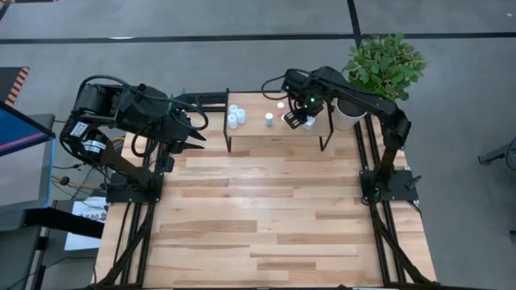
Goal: Pick and place medicine bottles onto shelf by color
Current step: Put the large white pill bottle on the shelf
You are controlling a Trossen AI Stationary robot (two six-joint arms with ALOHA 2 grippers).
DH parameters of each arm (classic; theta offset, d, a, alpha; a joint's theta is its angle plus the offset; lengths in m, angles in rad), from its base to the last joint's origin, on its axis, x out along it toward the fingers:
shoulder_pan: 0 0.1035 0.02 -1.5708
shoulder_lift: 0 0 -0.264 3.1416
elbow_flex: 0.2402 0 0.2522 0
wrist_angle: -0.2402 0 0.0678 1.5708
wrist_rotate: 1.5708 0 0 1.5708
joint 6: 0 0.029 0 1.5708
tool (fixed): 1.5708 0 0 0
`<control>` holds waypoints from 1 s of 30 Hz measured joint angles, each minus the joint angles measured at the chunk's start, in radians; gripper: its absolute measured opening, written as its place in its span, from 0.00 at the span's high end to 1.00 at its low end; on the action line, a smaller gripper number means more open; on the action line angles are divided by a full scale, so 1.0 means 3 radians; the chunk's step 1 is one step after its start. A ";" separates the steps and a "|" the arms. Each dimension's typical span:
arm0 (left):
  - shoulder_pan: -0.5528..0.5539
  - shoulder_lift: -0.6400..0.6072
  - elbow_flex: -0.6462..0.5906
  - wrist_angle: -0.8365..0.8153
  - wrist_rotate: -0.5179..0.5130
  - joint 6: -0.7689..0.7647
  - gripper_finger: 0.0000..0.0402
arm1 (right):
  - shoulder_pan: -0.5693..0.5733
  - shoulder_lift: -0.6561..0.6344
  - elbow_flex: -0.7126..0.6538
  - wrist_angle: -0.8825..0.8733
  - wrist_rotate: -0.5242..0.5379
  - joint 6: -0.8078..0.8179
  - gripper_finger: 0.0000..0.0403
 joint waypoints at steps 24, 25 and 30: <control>0.0000 0.0000 0.0001 0.0000 -0.0001 0.0008 0.81 | -0.0155 0.0004 0.0000 0.0242 -0.0002 -0.0174 0.40; -0.0001 0.0000 0.0001 0.0000 -0.0001 0.0007 0.81 | -0.0155 0.0004 0.0000 0.0241 -0.0002 -0.0174 0.40; 0.0000 0.0000 0.0001 0.0000 -0.0001 0.0006 0.81 | -0.0155 0.0004 0.0000 0.0269 -0.0002 -0.0174 0.40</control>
